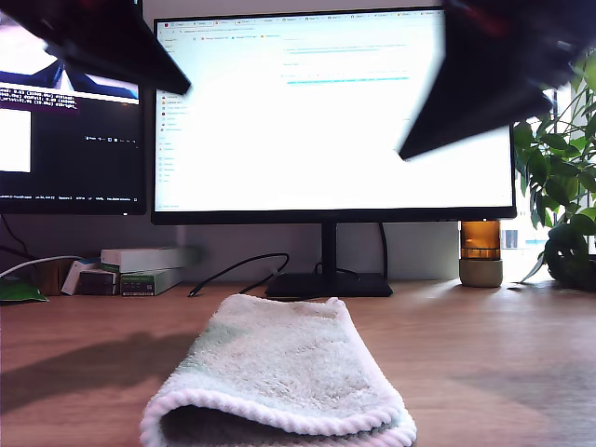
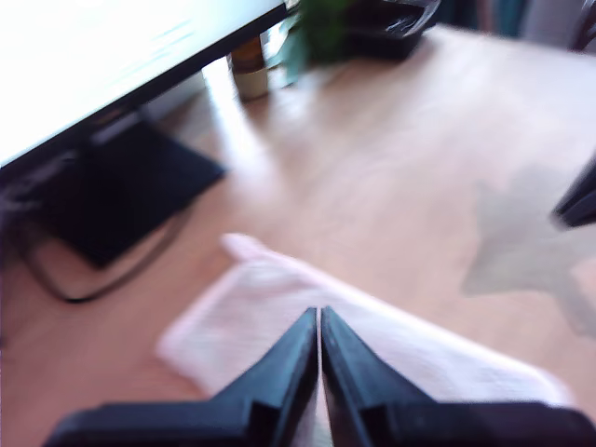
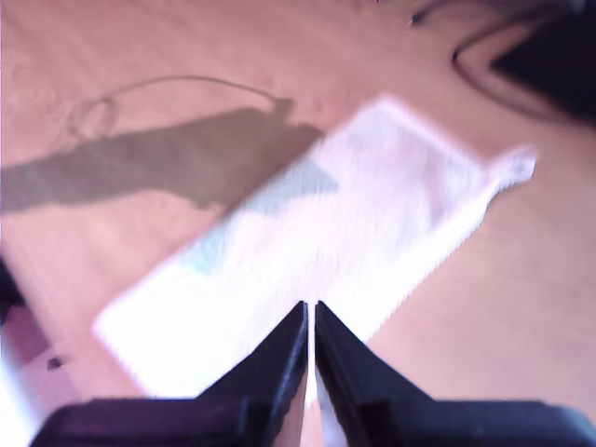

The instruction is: Fold the tea towel to a neat square and place it to the right

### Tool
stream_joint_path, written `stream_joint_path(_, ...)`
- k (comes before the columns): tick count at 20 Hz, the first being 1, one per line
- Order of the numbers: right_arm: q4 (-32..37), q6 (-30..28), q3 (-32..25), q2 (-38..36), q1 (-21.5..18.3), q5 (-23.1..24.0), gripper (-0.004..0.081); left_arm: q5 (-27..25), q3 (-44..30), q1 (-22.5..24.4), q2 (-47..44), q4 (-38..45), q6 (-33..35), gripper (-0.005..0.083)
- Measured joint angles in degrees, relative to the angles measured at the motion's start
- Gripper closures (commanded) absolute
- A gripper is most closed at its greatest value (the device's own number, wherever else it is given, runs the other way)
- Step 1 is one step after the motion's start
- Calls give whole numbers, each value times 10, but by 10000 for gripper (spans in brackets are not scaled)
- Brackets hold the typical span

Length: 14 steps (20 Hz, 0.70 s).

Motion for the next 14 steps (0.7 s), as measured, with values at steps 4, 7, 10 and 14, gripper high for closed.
stream_joint_path(4,-96,7,-31,-63,24,-32,777,-36,-79,-88,-56,-85,-45,795)
stream_joint_path(7,-119,7,-30,-85,34,-30,774,-34,-81,-163,-73,-158,-58,793)
stream_joint_path(10,-124,-23,-30,-81,34,-26,770,-36,-81,-188,-75,-178,-55,778)
stream_joint_path(14,-94,-184,-30,-80,34,-29,732,-80,-81,-193,-72,-186,68,553)
